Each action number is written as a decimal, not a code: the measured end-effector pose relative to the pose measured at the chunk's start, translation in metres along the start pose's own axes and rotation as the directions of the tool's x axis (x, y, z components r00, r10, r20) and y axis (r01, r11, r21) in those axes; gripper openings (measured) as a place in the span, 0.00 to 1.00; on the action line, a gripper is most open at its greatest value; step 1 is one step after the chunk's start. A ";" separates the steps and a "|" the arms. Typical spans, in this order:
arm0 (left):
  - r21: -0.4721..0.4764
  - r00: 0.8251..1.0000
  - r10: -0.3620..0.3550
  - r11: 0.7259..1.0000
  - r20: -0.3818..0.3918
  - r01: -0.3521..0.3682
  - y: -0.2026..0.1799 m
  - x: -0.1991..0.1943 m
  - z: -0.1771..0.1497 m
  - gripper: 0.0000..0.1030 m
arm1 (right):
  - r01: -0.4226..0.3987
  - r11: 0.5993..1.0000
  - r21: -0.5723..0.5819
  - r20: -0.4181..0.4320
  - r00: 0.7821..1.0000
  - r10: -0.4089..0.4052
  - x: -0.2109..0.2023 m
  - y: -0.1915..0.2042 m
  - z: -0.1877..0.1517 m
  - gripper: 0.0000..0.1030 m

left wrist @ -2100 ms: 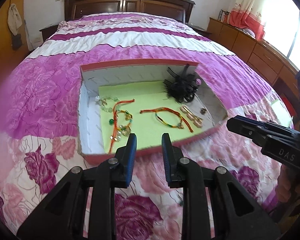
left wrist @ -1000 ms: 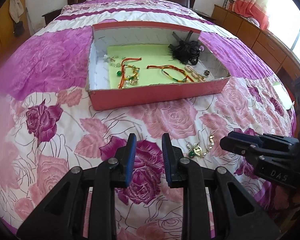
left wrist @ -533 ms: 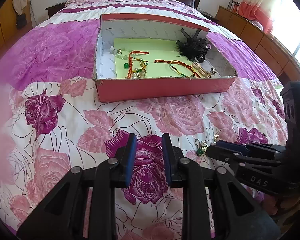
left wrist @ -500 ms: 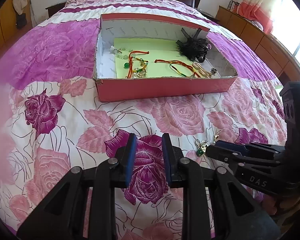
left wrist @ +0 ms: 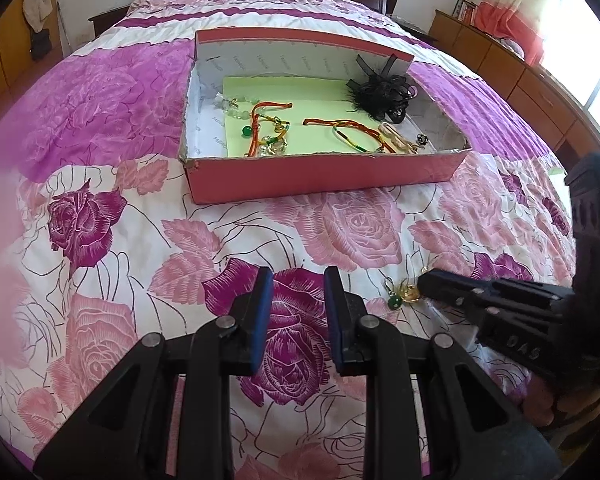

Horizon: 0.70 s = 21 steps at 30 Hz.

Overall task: Organize jewelry
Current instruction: 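Grasp a pearl earring with the right tool while the left tool reaches toward a green bead earring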

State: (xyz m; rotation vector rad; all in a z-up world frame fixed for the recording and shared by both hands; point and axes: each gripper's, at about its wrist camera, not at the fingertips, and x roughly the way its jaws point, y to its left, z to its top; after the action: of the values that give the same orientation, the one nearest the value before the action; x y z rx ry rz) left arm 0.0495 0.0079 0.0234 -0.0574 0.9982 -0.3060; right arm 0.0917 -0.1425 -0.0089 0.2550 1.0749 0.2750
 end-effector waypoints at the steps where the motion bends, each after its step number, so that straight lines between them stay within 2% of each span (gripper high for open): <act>1: 0.003 1.000 -0.002 1.000 0.000 0.002 -0.001 0.000 0.000 0.17 | -0.002 1.000 0.001 0.011 1.000 0.002 -0.004 -0.001 0.000 0.10; 11: 0.040 0.999 -0.040 0.998 -0.014 0.041 -0.021 0.000 -0.001 0.17 | -0.016 1.000 0.024 0.126 0.992 0.013 -0.050 -0.015 0.008 0.10; 21: 0.092 0.994 -0.095 0.991 -0.062 0.100 -0.051 0.014 -0.008 0.17 | -0.022 0.999 0.044 0.191 0.981 0.013 -0.076 -0.031 0.009 0.10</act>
State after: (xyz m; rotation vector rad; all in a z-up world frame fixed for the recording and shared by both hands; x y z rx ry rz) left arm 0.0376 -0.0442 0.0171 -0.0115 1.0387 -0.4464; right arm 0.0691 -0.1984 0.0474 0.3258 0.8901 0.2362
